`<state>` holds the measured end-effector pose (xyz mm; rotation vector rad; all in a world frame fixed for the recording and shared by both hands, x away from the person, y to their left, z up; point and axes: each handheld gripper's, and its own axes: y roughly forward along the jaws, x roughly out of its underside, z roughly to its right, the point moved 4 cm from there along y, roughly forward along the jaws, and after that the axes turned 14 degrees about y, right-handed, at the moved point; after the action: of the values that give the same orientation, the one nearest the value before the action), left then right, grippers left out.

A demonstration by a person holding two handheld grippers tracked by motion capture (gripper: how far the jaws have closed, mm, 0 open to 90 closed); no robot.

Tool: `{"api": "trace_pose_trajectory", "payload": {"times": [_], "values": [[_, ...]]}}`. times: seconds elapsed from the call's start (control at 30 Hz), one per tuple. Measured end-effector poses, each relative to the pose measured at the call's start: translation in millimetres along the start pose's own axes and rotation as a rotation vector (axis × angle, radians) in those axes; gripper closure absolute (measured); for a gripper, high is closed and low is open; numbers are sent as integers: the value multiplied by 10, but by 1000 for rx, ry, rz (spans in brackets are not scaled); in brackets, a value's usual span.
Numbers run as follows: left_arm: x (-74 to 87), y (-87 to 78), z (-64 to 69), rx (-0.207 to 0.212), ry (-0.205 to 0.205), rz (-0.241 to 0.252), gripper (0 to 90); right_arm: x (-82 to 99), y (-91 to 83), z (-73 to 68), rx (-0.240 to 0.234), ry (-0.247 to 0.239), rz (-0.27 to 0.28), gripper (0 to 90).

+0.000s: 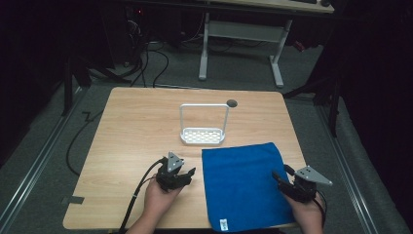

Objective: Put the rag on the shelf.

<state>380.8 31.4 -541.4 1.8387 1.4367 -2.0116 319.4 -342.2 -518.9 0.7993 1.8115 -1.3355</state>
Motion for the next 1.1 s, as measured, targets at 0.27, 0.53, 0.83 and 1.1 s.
{"api": "trace_pose_trajectory", "payload": {"times": [0.27,0.53,0.83,1.1], "values": [[-152,155,32,22,-10,5,437,-4,-3,-14,-10,-2,-6,432],[-339,451,35,22,1,-22,453,-5,14,-9,-14,-1,-12,435],[-434,743,-41,1,-17,-54,474,-42,39,9,-30,14,-8,437],[-412,821,-89,-8,-26,-65,495,-296,296,141,-6,41,-26,501]]}}
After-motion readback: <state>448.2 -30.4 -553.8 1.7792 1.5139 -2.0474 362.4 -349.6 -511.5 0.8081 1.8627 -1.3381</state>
